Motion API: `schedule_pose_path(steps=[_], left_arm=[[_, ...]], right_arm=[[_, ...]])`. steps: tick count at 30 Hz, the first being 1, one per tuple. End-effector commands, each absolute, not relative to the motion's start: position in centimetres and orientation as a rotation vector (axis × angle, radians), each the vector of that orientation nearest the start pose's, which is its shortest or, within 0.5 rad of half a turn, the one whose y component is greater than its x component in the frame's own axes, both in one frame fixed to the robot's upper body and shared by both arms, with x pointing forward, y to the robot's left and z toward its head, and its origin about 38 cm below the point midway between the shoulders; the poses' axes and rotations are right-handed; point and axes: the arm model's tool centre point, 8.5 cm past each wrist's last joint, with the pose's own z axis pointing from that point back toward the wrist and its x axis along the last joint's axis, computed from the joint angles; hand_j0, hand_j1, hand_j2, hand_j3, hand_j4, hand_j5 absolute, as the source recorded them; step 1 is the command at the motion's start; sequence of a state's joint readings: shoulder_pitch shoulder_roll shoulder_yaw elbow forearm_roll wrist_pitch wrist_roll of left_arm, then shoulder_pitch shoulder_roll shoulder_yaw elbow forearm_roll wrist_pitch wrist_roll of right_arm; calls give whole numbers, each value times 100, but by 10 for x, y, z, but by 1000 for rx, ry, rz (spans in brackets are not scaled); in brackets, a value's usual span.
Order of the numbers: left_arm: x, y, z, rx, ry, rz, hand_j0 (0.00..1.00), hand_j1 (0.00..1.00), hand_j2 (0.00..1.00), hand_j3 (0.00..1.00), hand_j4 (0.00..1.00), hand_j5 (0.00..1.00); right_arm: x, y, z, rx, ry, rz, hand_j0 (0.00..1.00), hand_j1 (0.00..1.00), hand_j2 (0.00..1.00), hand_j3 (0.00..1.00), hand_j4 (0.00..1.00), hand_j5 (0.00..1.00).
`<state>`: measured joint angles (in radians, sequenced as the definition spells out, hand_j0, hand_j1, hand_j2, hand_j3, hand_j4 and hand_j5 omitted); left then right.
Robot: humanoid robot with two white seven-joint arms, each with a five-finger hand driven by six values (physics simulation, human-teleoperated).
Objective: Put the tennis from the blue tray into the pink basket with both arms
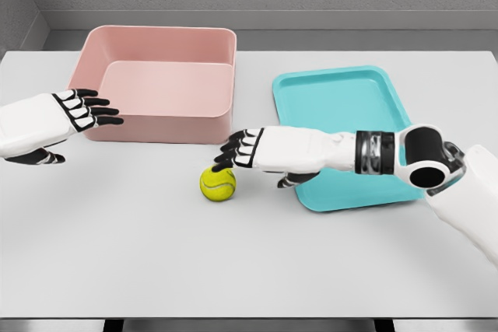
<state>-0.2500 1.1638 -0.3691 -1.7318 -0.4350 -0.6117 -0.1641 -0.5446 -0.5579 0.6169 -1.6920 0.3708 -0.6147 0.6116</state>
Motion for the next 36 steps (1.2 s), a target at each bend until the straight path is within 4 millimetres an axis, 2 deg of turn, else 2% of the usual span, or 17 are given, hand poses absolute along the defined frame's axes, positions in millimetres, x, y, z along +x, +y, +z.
schedule_pose_path(steps=[1,5,8,9,11,12,14,17,19,24,36], left_arm=[[350,364,248,-818,2115,2838,100,100,100,100,100,100],[350,363,247,-812,2116,2835,100,100,100,100,100,100],[350,360,245,-797,2115,2837,100,100,100,100,100,100],[349,358,244,-797,2102,2835,100,100,100,100,100,100],[350,352,238,-786,2099,2827,100,100,100,100,100,100],[350,348,234,-776,2102,2823,100,100,100,100,100,100],[351,340,227,-775,2097,2806,100,100,100,100,100,100],[349,327,216,-708,2068,2835,100,100,100,100,100,100],[348,320,211,-680,2052,2842,100,100,100,100,100,100],[351,290,200,-571,2014,2827,100,100,100,100,100,100],[352,267,197,-485,1982,2799,100,100,100,100,100,100]], right_arm=[[380,-181,248,230,2221,-2605,100,100,100,100,100,100],[382,-228,263,327,2434,-2538,100,100,100,100,100,100],[378,-254,267,311,2545,-2512,100,100,100,100,100,100],[374,-270,268,339,2607,-2493,100,100,100,100,100,100],[372,-289,272,405,2655,-2477,100,100,100,100,100,100],[368,-294,261,393,2672,-2507,100,100,100,100,100,100],[364,-305,259,430,2709,-2498,100,100,100,100,100,100],[362,-308,247,409,2739,-2519,100,100,100,100,100,100],[358,-325,248,489,2794,-2496,100,100,100,100,100,100],[357,-325,242,479,2841,-2469,100,100,100,100,100,100],[356,-327,236,475,2845,-2492,100,100,100,100,100,100]])
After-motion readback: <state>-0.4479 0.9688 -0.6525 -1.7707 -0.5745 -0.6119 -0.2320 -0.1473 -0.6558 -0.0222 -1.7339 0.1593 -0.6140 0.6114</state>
